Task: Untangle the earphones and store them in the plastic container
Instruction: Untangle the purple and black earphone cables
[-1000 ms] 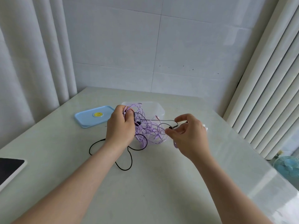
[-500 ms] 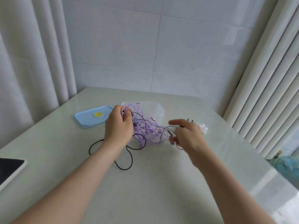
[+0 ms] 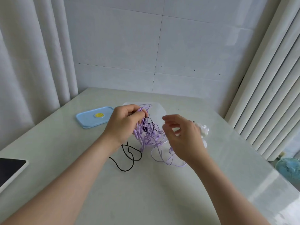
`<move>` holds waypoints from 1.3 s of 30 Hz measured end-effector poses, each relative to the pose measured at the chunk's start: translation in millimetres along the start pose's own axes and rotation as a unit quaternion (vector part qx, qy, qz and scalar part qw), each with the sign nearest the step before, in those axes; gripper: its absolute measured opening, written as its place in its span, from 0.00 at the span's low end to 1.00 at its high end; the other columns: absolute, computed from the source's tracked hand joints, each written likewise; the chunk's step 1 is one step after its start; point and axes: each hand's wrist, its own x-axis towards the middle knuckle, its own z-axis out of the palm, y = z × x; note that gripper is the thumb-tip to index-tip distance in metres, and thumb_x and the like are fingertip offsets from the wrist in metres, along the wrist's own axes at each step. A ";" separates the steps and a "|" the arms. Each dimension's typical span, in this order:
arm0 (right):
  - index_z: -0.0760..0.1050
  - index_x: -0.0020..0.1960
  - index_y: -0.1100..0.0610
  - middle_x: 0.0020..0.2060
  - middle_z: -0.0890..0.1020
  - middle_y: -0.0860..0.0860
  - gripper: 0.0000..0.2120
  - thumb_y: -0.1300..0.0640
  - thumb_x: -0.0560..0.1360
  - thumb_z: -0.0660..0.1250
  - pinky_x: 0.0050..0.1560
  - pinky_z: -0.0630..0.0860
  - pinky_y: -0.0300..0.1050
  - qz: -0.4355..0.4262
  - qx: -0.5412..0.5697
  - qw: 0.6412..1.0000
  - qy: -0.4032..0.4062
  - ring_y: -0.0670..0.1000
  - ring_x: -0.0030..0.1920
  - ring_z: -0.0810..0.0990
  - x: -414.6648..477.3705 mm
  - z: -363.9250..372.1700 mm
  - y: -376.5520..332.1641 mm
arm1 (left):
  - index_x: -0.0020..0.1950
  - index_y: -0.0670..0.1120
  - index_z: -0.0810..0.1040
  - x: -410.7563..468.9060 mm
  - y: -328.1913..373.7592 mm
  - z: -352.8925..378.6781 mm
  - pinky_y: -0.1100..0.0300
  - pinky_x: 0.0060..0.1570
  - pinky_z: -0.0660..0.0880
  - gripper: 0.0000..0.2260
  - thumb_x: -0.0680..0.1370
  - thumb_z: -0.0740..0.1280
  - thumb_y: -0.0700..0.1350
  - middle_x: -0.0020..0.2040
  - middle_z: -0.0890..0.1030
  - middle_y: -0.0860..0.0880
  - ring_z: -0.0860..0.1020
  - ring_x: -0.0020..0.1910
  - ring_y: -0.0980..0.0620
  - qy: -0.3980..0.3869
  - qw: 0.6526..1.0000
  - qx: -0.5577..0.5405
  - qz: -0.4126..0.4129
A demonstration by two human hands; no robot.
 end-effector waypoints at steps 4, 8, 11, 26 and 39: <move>0.82 0.65 0.45 0.55 0.81 0.40 0.15 0.58 0.81 0.67 0.57 0.80 0.45 -0.050 0.002 0.997 -0.060 0.39 0.53 0.81 -3.0 10.0 3.7 | 0.45 0.43 0.85 -5.0 5.8 3.2 0.57 0.42 0.68 0.08 0.81 0.67 0.40 0.37 0.77 0.49 0.72 0.37 0.54 -0.076 0.997 -0.002 0.027; 0.85 0.60 0.44 0.54 0.81 0.40 0.11 0.55 0.80 0.71 0.54 0.77 0.38 -0.069 0.008 0.996 -0.052 0.39 0.53 0.80 -3.3 11.0 5.7 | 0.46 0.42 0.82 -5.4 7.0 2.4 0.51 0.47 0.68 0.09 0.78 0.65 0.45 0.40 0.77 0.45 0.72 0.42 0.47 -0.118 0.992 -0.029 0.035; 0.87 0.54 0.46 0.49 0.82 0.40 0.08 0.56 0.80 0.72 0.49 0.80 0.40 -0.066 0.010 0.998 -0.016 0.40 0.47 0.81 -1.0 10.8 3.7 | 0.47 0.40 0.81 -4.6 6.2 1.2 0.50 0.50 0.71 0.09 0.79 0.64 0.44 0.43 0.80 0.42 0.76 0.44 0.44 -0.127 0.990 -0.055 0.028; 0.81 0.43 0.50 0.41 0.82 0.42 0.06 0.56 0.79 0.73 0.43 0.70 0.25 -0.035 -0.029 0.999 0.002 0.37 0.45 0.80 1.0 3.4 1.4 | 0.52 0.40 0.73 0.7 -3.3 1.4 0.50 0.42 0.75 0.09 0.87 0.54 0.36 0.44 0.84 0.42 0.83 0.38 0.45 0.006 0.998 -0.068 -0.007; 0.83 0.46 0.57 0.37 0.87 0.51 0.07 0.60 0.82 0.69 0.49 0.83 0.48 0.068 0.180 0.979 -0.061 0.50 0.40 0.87 0.6 -3.1 -1.7 | 0.52 0.44 0.74 -0.7 -12.1 4.6 0.44 0.52 0.79 0.22 0.83 0.64 0.63 0.48 0.86 0.45 0.85 0.49 0.39 -0.010 0.999 0.031 -0.004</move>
